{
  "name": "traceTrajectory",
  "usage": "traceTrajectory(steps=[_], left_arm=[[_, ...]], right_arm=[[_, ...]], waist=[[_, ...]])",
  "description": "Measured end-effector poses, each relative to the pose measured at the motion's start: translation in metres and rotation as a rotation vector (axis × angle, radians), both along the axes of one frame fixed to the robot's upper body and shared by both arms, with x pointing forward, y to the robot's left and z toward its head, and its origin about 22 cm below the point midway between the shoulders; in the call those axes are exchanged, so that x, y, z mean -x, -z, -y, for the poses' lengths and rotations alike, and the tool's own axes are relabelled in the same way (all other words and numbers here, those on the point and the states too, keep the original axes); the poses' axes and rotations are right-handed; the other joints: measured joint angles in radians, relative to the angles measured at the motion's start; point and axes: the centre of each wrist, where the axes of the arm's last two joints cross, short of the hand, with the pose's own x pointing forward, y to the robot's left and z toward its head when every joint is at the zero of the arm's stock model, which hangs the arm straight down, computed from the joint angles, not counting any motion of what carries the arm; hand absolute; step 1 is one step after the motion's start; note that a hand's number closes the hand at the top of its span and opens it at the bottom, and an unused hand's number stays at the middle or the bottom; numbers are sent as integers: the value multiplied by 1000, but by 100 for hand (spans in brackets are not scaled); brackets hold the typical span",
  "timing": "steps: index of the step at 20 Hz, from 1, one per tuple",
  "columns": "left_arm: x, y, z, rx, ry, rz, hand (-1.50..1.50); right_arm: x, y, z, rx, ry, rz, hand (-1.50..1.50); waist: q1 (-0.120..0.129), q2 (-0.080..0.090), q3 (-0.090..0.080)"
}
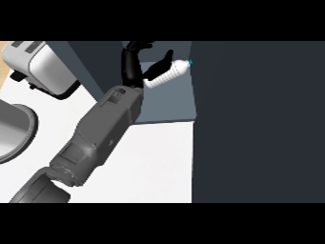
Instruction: Pick up the bottled water, place it into the cabinet and close the cabinet
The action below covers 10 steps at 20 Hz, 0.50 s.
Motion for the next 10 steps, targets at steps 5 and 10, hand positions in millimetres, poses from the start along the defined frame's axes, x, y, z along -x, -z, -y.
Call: traceTrajectory(steps=[5, 10], left_arm=[[-1, -9, 5, 129, 138, 66, 150], [6, -9, 12, 188, 199, 76, 150]], right_arm=[[-1, 1, -4, -20, -10, -3, -150], [1, -1, -4, -23, -16, -17, -150]], waist=[[5, -7, 1], [9, -17, 2]])
